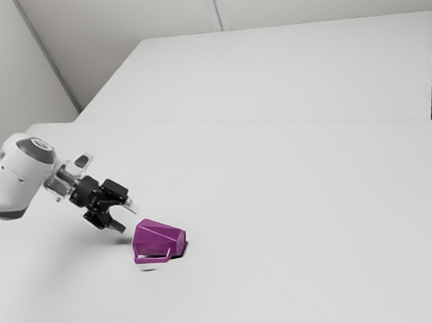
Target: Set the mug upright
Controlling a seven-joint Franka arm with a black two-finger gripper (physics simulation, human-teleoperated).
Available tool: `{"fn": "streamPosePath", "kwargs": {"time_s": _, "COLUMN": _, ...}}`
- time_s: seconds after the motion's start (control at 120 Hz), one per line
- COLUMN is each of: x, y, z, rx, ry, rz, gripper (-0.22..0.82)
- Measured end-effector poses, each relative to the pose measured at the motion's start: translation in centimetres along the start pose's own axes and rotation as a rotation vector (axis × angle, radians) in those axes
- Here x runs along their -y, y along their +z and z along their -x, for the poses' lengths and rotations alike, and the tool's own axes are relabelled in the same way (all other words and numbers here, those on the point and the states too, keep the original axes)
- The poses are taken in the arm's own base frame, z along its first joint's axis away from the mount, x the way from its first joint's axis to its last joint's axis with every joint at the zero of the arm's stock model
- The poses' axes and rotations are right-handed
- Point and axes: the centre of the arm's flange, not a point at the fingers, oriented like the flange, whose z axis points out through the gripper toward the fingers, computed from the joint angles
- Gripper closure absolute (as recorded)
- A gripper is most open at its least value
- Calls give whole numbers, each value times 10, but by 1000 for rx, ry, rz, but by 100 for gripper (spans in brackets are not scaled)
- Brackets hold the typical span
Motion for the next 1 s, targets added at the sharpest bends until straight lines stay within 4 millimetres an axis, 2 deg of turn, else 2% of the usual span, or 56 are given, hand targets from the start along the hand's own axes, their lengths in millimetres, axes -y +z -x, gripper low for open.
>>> {"fn": "streamPosePath", "kwargs": {"time_s": 0.1, "x": 4, "y": 9, "z": -4, "rx": -10, "ry": -19, "rz": 34, "gripper": 0}}
{"fn": "streamPosePath", "kwargs": {"time_s": 0.35, "x": -5, "y": 20, "z": -8, "rx": -17, "ry": -28, "rz": 73, "gripper": 0}}
{"fn": "streamPosePath", "kwargs": {"time_s": 0.7, "x": -14, "y": 47, "z": 0, "rx": 25, "ry": -59, "rz": 97, "gripper": 0}}
{"fn": "streamPosePath", "kwargs": {"time_s": 0.9, "x": -27, "y": 56, "z": -4, "rx": 19, "ry": -68, "rz": 125, "gripper": 7}}
{"fn": "streamPosePath", "kwargs": {"time_s": 1.0, "x": -31, "y": 58, "z": -5, "rx": 14, "ry": -74, "rz": 136, "gripper": 15}}
